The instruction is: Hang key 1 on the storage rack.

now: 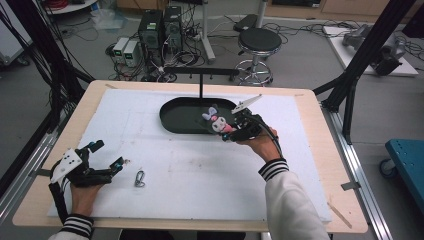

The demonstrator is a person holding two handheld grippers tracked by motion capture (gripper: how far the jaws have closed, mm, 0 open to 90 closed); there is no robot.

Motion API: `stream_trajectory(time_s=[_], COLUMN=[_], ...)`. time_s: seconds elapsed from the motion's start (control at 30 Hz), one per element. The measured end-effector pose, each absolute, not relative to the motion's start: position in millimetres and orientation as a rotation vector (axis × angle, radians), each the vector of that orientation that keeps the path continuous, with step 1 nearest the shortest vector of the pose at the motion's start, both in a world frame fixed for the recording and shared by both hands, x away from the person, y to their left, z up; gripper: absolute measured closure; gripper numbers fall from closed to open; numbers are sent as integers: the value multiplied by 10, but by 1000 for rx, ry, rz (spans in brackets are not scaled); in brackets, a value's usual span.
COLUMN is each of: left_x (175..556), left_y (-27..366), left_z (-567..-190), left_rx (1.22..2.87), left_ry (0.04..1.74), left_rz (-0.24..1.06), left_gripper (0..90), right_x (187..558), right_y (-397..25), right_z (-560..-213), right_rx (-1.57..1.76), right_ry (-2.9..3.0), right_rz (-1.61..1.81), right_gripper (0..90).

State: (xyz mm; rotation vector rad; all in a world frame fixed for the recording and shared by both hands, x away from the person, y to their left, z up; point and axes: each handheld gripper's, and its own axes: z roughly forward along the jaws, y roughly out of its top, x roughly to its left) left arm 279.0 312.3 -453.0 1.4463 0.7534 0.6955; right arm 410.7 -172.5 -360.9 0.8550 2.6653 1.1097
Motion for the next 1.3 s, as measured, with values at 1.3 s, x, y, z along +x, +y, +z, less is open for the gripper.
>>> stream_trajectory(time_s=[1.3], left_x=[2789], left_y=[3118], left_z=[-4530], left_rx=[1446], left_ry=[756], left_rz=[696], left_gripper=[18], right_x=[4166], right_y=[-2213], right_z=[-3138], right_rx=[1063], right_ry=[2250], right_rz=[1364], right_gripper=[554])
